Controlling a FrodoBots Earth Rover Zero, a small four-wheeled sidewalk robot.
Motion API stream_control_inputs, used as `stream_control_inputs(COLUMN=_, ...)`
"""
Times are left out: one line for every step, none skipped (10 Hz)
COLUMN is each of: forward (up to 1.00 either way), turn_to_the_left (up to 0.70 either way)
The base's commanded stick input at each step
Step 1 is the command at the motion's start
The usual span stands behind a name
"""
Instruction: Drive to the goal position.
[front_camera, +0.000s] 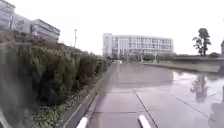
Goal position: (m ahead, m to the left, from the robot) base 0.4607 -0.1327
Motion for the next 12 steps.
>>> stream_control_inputs(forward=0.70, turn_to_the_left=0.00)
stream_control_inputs(forward=0.70, turn_to_the_left=0.00)
stream_control_inputs(forward=0.70, turn_to_the_left=0.00)
stream_control_inputs(forward=0.70, turn_to_the_left=0.00)
stream_control_inputs(forward=0.70, turn_to_the_left=0.00)
stream_control_inputs(forward=0.70, turn_to_the_left=0.00)
stream_control_inputs(forward=0.70, turn_to_the_left=0.00)
stream_control_inputs(forward=0.70, turn_to_the_left=0.00)
stream_control_inputs(forward=0.70, turn_to_the_left=0.00)
stream_control_inputs(forward=0.70, turn_to_the_left=0.00)
stream_control_inputs(forward=0.70, turn_to_the_left=0.00)
stream_control_inputs(forward=0.70, turn_to_the_left=0.00)
